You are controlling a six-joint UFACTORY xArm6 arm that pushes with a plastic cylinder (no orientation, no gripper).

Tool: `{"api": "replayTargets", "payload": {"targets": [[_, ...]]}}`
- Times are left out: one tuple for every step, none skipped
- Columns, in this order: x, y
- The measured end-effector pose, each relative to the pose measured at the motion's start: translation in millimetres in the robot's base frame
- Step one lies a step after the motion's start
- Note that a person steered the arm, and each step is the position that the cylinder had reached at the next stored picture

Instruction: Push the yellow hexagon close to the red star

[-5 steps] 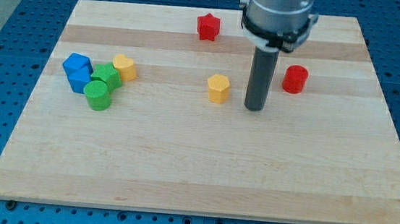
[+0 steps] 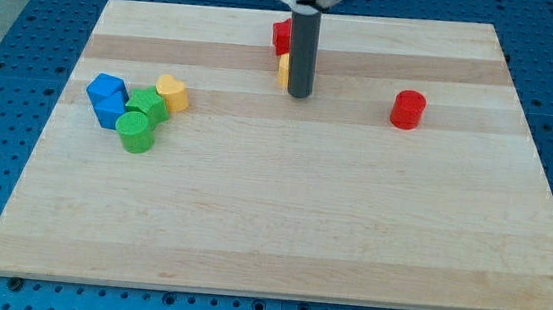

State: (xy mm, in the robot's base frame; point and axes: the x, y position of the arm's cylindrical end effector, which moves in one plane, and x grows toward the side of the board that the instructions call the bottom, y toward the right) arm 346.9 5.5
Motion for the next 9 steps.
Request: {"api": "replayTargets", "payload": {"targets": [[-4, 0], [-4, 0], [20, 31], [83, 86], [125, 111], [136, 163], [124, 175], [84, 183], [49, 173]]}}
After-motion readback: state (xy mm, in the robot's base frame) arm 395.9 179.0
